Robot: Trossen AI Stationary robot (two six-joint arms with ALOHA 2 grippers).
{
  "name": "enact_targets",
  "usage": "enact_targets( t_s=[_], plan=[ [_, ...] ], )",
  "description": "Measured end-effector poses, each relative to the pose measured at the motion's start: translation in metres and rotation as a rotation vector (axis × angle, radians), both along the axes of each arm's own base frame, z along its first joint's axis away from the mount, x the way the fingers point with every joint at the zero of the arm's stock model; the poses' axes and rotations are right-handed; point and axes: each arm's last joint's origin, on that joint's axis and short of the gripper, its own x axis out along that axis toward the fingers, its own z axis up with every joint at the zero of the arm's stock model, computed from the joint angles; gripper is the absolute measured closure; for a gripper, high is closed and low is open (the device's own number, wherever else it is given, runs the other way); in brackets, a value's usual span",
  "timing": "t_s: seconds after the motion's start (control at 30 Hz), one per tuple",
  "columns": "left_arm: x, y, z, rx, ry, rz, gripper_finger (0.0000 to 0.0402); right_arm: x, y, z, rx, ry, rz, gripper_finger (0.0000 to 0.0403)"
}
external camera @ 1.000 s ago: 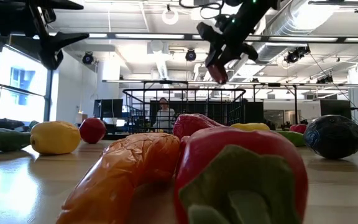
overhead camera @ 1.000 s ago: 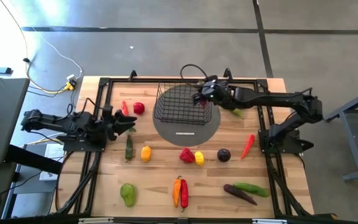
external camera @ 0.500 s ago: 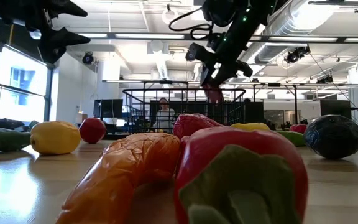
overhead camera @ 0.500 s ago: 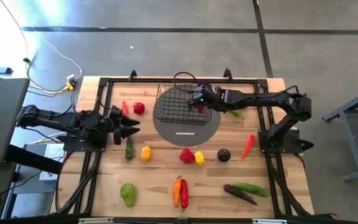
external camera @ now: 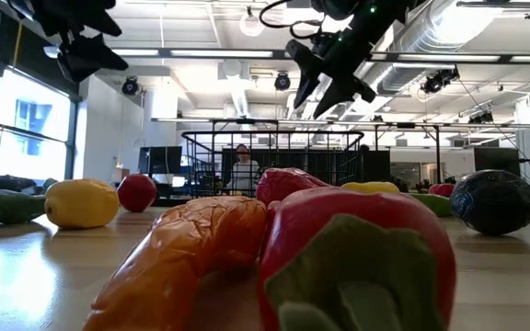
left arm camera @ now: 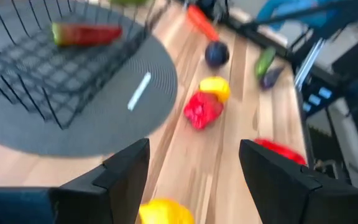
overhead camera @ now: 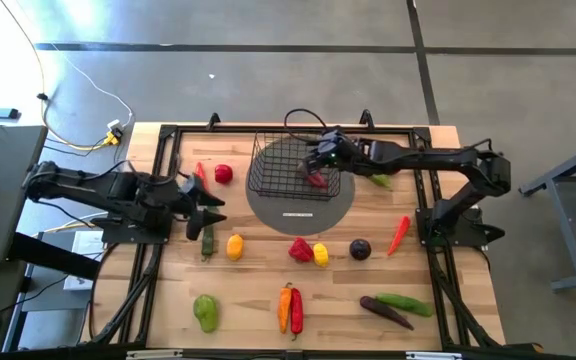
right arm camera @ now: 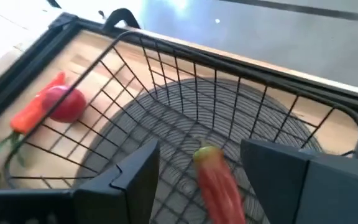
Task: Build produce basket
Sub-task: Put the left lemon into the wire basket
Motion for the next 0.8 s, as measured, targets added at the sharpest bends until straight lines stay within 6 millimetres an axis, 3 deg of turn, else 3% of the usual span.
enact_targets(
  t_s=[0.37,0.57,0.8],
  plan=[
    [0.021,-0.001,-0.01,-0.265,0.248,0.208,0.0161,-0.013,0.005,0.021,0.019,-0.075,0.026,0.0194],
    [0.033,-0.003,-0.009,-0.388,0.278,0.284,0.0161,-0.016,0.006,0.026,0.009,-0.082,0.03,0.0194],
    [0.045,-0.011,-0.025,-0.469,0.372,0.383,0.0161,-0.017,0.006,0.026,0.002,-0.062,0.051,0.0194]
  ],
)
